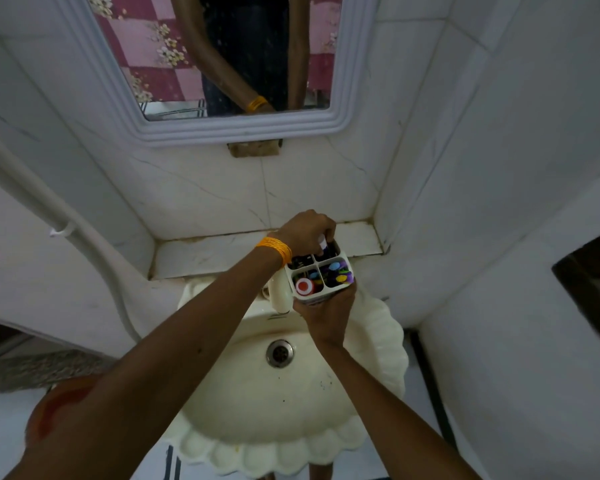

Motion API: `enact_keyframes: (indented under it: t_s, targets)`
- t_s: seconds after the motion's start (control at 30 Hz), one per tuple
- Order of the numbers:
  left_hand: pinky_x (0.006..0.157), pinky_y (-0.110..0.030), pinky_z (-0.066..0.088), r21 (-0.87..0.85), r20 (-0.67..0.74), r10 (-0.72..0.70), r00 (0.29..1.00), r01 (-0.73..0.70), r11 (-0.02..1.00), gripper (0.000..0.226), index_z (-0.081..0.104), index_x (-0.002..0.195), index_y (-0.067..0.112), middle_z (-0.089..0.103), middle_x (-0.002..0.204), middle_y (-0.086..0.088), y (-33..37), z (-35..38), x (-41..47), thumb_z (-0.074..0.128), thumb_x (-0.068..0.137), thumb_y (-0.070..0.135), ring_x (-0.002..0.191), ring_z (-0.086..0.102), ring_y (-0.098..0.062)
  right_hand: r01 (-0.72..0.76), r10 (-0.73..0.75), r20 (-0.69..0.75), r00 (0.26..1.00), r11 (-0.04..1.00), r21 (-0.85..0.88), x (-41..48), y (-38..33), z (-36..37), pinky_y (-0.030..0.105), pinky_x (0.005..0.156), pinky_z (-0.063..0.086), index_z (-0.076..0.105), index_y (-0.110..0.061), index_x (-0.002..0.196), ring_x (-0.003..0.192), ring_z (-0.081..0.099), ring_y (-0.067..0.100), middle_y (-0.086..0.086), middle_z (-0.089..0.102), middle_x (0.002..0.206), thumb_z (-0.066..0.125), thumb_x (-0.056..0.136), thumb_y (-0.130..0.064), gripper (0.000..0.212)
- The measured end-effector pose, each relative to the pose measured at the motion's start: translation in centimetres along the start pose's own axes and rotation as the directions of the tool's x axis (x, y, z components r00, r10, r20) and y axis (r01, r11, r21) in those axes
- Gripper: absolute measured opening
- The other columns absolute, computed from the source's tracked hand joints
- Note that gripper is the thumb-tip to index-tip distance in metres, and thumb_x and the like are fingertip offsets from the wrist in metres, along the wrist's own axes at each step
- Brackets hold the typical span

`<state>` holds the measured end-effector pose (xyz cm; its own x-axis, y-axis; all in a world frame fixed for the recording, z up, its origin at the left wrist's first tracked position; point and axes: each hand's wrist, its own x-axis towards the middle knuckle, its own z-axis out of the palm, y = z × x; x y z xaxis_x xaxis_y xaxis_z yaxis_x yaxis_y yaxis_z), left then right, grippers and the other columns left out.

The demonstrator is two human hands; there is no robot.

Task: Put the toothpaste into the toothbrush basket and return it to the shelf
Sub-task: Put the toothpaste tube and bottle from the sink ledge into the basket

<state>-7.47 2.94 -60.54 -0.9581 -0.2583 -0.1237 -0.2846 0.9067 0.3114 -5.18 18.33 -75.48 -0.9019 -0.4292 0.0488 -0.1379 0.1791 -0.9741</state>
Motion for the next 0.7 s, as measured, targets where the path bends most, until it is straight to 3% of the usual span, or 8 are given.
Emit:
enact_keyframes:
  t_s: [0.1, 0.23, 0.4, 0.57, 0.7]
  targets:
    - [0.083, -0.030, 0.042, -0.070, -0.041, 0.000, 0.999, -0.003, 0.998, 0.028, 0.069, 0.103, 0.012, 0.071, 0.112, -0.007, 0.0, -0.1, -0.1, 0.076, 0.081, 0.027, 0.105, 0.061, -0.027, -0.005, 0.005, -0.018, 1.000, 1.000, -0.014, -0.1, -0.1, 0.0, 0.033, 0.106, 0.055, 0.035, -0.012, 0.147, 0.131, 0.059, 0.025, 0.009, 0.053, 0.140, 0.097, 0.046, -0.041, 0.122]
    - [0.089, -0.035, 0.051, -0.172, -0.219, -0.066, 0.973, 0.028, 0.985, 0.030, 0.070, 0.105, 0.015, 0.073, 0.112, -0.006, -0.8, -1.7, -1.0, 0.070, 0.087, 0.039, 0.105, 0.066, -0.026, -0.023, 0.022, -0.036, 0.999, 0.999, -0.027, -0.1, -0.3, -0.1, 0.034, 0.106, 0.055, 0.037, -0.005, 0.145, 0.129, 0.060, 0.027, 0.012, 0.054, 0.139, 0.098, 0.043, -0.039, 0.124]
    - [0.085, -0.041, 0.054, -0.154, -0.306, -0.263, 0.915, 0.225, 0.962, 0.042, 0.065, 0.110, 0.017, 0.072, 0.109, -0.008, -3.3, -1.7, -3.8, 0.054, 0.092, 0.054, 0.100, 0.065, -0.029, -0.043, 0.042, -0.038, 0.998, 0.998, -0.034, 0.0, -1.1, -0.3, 0.034, 0.104, 0.058, 0.040, -0.012, 0.142, 0.127, 0.064, 0.020, 0.006, 0.060, 0.137, 0.105, 0.042, -0.028, 0.121]
    - [0.082, -0.040, 0.054, -0.224, -0.444, -0.304, 0.843, 0.224, 0.949, 0.041, 0.063, 0.114, 0.012, 0.072, 0.113, -0.009, -4.7, -2.0, -7.7, 0.053, 0.096, 0.048, 0.103, 0.066, -0.030, -0.045, 0.043, -0.022, 0.999, 0.994, -0.103, 0.9, -2.7, -1.1, 0.045, 0.102, 0.058, 0.042, -0.024, 0.144, 0.128, 0.064, 0.022, 0.000, 0.063, 0.137, 0.103, 0.034, -0.046, 0.127]
    - [0.081, -0.039, 0.054, -0.225, -0.509, -0.314, 0.801, 0.228, 0.947, 0.041, 0.062, 0.116, 0.013, 0.072, 0.112, -0.010, -5.4, -4.3, -10.2, 0.052, 0.096, 0.048, 0.103, 0.066, -0.029, 0.012, -0.016, -0.079, 0.997, 0.999, -0.046, 1.2, -7.1, -2.8, 0.035, 0.102, 0.054, 0.047, -0.012, 0.141, 0.125, 0.064, 0.021, 0.005, 0.064, 0.136, 0.097, 0.040, -0.045, 0.117]
